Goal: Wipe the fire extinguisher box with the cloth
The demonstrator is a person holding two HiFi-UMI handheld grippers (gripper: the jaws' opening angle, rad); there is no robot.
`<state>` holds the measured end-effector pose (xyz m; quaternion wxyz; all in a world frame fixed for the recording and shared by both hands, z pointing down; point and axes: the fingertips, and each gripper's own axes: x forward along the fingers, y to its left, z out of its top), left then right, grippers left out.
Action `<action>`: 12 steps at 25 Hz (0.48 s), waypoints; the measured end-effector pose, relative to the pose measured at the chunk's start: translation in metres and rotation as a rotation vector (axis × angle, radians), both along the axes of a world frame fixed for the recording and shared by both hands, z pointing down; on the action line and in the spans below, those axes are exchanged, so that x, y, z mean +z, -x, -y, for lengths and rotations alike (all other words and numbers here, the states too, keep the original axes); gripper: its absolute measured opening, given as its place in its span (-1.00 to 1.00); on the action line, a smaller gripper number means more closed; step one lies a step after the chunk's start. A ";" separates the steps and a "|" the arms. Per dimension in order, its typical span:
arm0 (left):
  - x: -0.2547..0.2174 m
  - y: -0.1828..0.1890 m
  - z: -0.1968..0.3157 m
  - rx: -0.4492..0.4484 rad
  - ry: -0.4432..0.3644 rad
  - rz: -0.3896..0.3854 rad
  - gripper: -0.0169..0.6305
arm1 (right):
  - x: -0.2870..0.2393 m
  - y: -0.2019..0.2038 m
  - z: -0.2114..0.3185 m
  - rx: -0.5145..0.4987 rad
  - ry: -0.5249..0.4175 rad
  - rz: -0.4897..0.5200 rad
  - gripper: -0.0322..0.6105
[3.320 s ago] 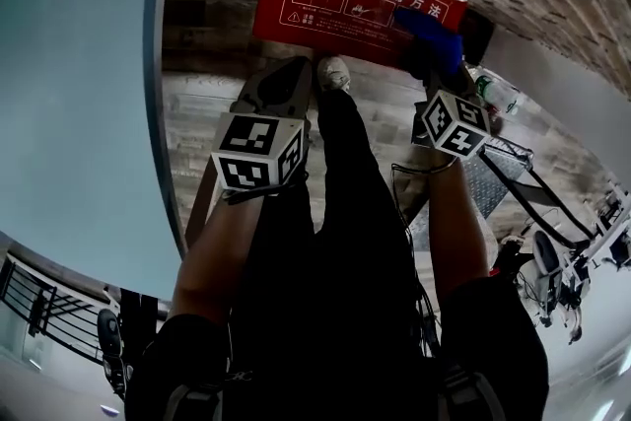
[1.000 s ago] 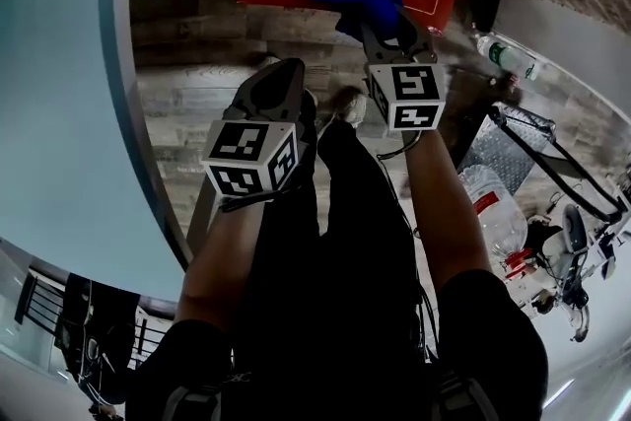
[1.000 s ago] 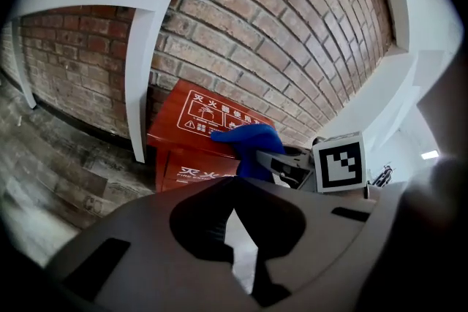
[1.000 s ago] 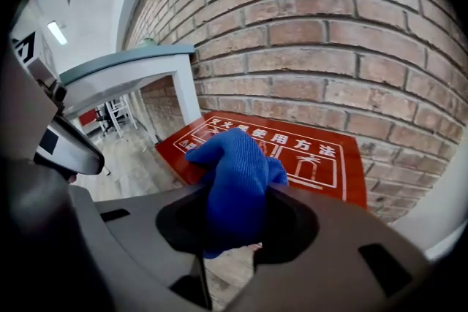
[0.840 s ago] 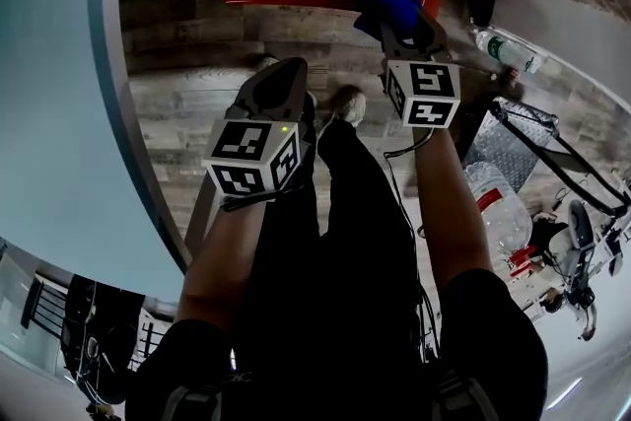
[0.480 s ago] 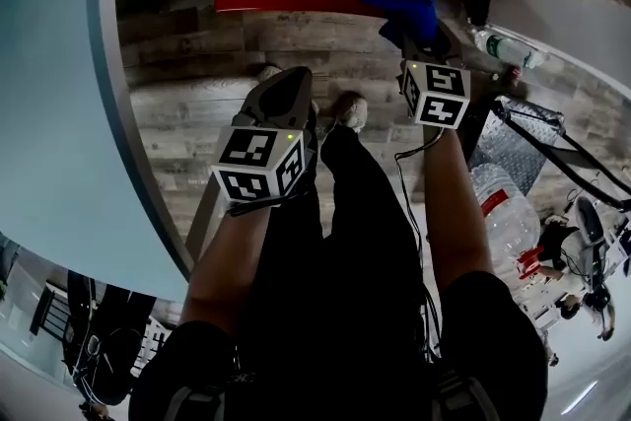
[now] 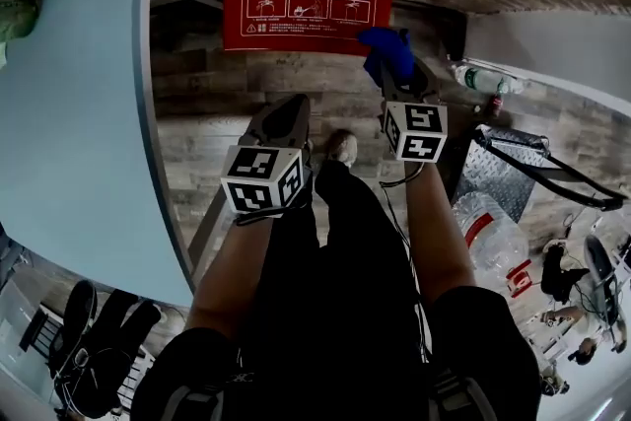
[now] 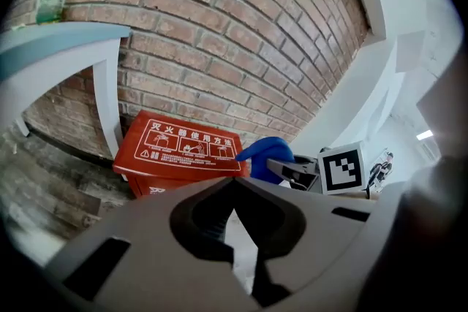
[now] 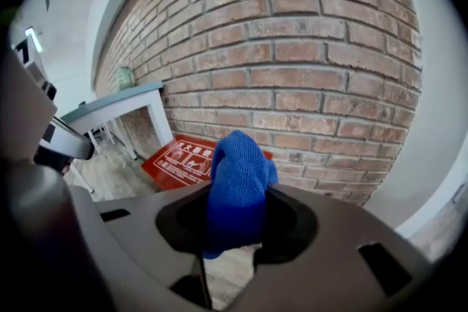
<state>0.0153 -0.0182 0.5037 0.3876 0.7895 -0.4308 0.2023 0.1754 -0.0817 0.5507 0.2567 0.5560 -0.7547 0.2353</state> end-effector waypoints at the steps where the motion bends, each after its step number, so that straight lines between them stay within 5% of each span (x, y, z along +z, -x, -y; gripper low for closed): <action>1: -0.012 -0.004 0.005 0.002 -0.025 -0.001 -0.92 | -0.015 -0.001 0.003 0.002 -0.017 0.009 -0.51; 12: -0.172 -0.037 0.031 0.011 -0.284 0.038 -0.92 | -0.205 -0.015 -0.007 0.051 -0.213 0.141 -0.51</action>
